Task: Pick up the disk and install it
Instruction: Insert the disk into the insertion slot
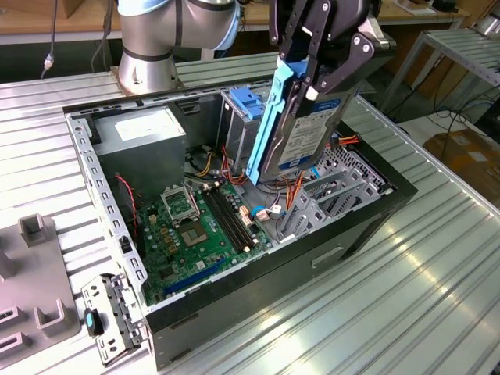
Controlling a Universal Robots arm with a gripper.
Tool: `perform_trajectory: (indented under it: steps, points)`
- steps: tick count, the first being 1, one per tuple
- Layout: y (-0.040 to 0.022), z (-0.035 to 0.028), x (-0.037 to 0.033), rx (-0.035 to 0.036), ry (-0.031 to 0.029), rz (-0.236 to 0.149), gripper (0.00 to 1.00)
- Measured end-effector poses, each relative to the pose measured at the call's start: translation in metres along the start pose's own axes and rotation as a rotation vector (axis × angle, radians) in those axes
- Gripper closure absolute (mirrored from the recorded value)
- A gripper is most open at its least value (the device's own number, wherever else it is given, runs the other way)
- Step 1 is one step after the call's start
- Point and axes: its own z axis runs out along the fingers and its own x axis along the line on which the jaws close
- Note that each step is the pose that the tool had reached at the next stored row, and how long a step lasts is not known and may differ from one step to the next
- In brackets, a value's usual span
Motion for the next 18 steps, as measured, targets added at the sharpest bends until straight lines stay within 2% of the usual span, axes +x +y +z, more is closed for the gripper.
perform_trajectory:
  steps: [4, 9, 12, 13, 14, 18]
  points:
    - [-0.0072, 0.0025, 0.0030, 0.0001, 0.0001, 0.000, 0.63]
    - [-0.0149, 0.0062, 0.0114, 0.0001, 0.0000, 0.000, 0.63]
    - [-0.0241, 0.0087, 0.0137, 0.0001, -0.0001, 0.000, 0.63]
    - [-0.0300, 0.0096, 0.0140, 0.0001, 0.0000, 0.000, 0.63]
    - [-0.0327, 0.0100, 0.0142, 0.0000, 0.0001, 0.000, 0.63]
    - [-0.0509, 0.0121, 0.0164, 0.0001, 0.0000, 0.000, 0.63]
